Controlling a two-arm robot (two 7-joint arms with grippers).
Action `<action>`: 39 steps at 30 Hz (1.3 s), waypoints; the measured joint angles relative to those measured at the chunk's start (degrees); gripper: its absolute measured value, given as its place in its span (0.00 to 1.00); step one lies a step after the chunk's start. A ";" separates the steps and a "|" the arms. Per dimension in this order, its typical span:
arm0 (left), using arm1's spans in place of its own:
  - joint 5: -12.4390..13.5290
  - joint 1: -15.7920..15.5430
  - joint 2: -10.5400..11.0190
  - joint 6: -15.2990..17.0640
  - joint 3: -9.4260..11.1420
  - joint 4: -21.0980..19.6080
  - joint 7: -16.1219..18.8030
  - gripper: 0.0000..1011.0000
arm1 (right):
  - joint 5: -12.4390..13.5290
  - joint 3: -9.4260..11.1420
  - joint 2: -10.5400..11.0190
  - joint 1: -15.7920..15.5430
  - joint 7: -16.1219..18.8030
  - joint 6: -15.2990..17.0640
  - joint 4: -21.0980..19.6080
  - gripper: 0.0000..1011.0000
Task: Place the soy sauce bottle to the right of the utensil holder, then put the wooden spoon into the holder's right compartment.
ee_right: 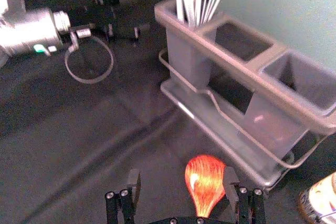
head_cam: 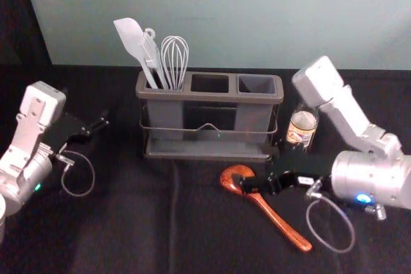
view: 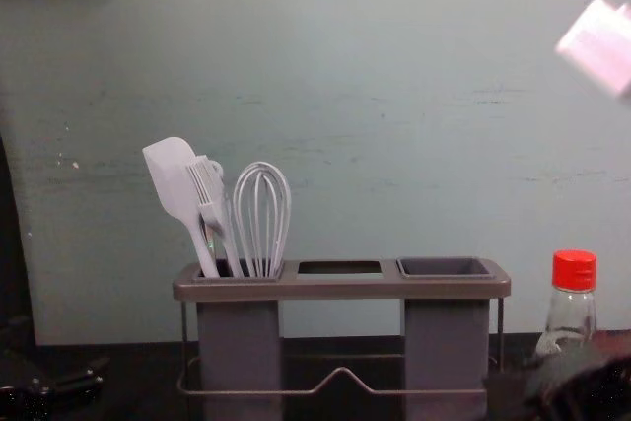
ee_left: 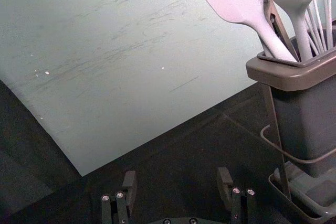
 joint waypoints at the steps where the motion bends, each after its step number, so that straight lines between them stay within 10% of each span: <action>1: 0.00 0.00 0.00 0.00 0.00 0.00 0.00 0.99 | -0.33 -0.46 -0.20 0.27 -0.11 0.46 0.27 0.99; 10: 0.00 0.00 0.00 0.00 0.00 0.00 0.00 0.99 | -4.03 -3.62 -3.29 1.85 -1.92 4.40 4.50 0.99; 39: 0.01 0.00 0.00 0.00 0.00 0.00 0.00 0.99 | -10.16 -4.92 -9.48 3.93 -2.30 5.66 12.96 0.99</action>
